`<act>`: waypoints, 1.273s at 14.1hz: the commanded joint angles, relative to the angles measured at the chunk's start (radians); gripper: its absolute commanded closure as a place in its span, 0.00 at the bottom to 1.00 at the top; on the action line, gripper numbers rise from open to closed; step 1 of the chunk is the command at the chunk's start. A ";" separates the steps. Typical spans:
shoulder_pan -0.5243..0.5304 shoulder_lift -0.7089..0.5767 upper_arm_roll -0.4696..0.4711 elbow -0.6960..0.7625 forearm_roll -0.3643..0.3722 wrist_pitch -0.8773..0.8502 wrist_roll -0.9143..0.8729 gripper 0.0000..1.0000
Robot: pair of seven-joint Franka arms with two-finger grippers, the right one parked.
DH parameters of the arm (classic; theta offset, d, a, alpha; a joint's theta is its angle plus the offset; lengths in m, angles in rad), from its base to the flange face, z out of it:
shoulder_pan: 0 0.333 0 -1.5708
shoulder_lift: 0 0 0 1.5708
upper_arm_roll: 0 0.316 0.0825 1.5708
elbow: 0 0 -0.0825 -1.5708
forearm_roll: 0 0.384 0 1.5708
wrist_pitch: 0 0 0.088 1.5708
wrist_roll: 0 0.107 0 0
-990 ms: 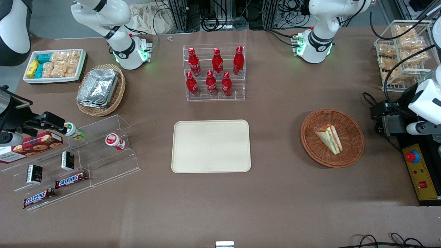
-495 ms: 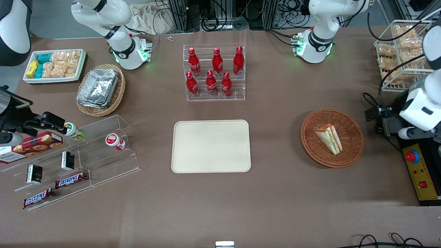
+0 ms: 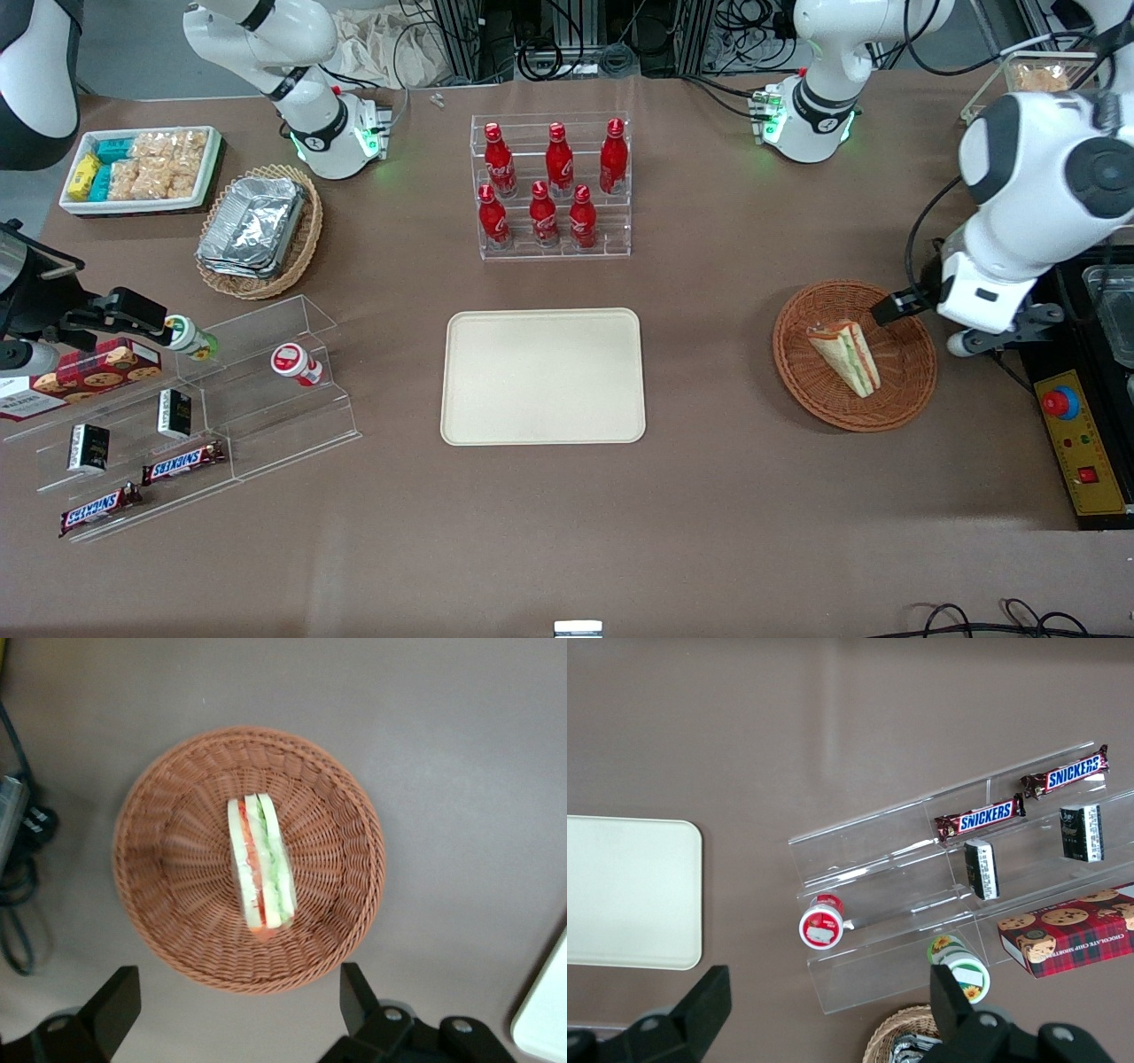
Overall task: Place sandwich from basket to tray
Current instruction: 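Move the left gripper down over the wrapped sandwich in the basket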
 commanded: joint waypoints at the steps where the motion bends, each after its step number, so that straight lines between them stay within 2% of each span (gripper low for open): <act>1: -0.001 -0.020 0.004 -0.123 -0.019 0.134 -0.093 0.00; 6: 0.022 0.095 0.008 -0.127 -0.056 0.202 -0.145 0.00; 11: 0.027 0.184 0.010 -0.136 -0.082 0.340 -0.239 0.00; 18: 0.028 0.230 0.013 -0.197 -0.084 0.463 -0.264 0.00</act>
